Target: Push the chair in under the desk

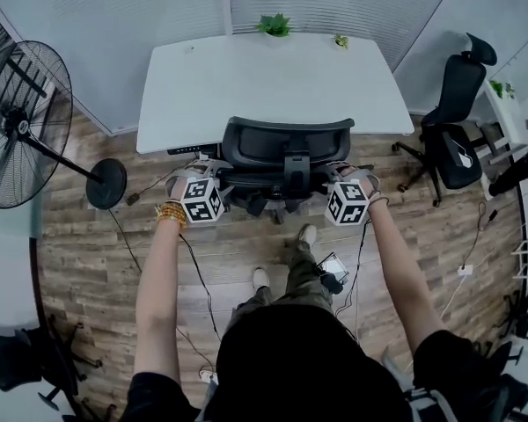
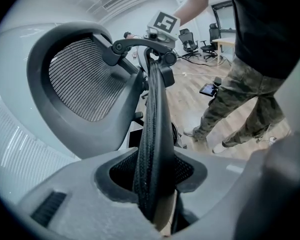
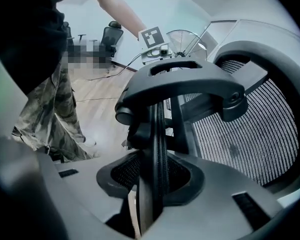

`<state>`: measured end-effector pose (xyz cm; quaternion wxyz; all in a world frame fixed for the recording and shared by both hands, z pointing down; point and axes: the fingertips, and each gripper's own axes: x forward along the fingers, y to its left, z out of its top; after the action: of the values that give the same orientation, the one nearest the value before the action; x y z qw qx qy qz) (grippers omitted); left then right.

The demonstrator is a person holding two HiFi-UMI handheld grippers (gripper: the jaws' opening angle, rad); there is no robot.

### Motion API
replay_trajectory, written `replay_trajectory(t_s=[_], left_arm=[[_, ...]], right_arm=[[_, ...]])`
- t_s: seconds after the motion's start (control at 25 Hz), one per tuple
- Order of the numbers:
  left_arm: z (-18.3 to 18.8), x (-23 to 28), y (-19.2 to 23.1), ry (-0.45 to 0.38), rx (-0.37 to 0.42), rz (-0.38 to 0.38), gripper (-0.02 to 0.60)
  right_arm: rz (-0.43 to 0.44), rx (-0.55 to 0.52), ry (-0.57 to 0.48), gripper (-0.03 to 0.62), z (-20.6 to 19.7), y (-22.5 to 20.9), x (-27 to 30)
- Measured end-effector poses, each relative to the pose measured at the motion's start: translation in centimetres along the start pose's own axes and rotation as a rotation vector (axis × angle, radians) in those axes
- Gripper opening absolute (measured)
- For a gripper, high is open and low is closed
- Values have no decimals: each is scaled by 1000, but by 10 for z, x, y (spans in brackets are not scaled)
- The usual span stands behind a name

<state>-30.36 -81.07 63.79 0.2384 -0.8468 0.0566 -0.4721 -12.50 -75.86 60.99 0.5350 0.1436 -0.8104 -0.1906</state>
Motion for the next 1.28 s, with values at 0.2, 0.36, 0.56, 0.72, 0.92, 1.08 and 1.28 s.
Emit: replay_trajectory(t_s=[0.2, 0.36, 0.56, 0.72, 0.92, 1.08, 1.28], left_arm=[[-2, 10, 23, 6, -3, 3, 163], [-11, 17, 45, 17, -19, -8, 167], [-24, 28, 77, 38, -41, -6, 173], [-40, 38, 109, 69, -59, 16, 176], [-35, 51, 123, 99, -63, 15, 164], [-20, 55, 125, 86, -42, 45, 163], [-19, 54, 123, 90, -45, 43, 163]], right_arm=[[6, 8, 4, 121, -9, -21, 5], [6, 10, 10, 121, -12, -43, 15], [41, 32, 24, 120, -20, -73, 29], [37, 25, 29, 118, -24, -106, 46], [45, 6, 36, 118, -40, -122, 52], [48, -19, 36, 110, -52, -124, 46], [35, -35, 34, 110, -53, -122, 44]])
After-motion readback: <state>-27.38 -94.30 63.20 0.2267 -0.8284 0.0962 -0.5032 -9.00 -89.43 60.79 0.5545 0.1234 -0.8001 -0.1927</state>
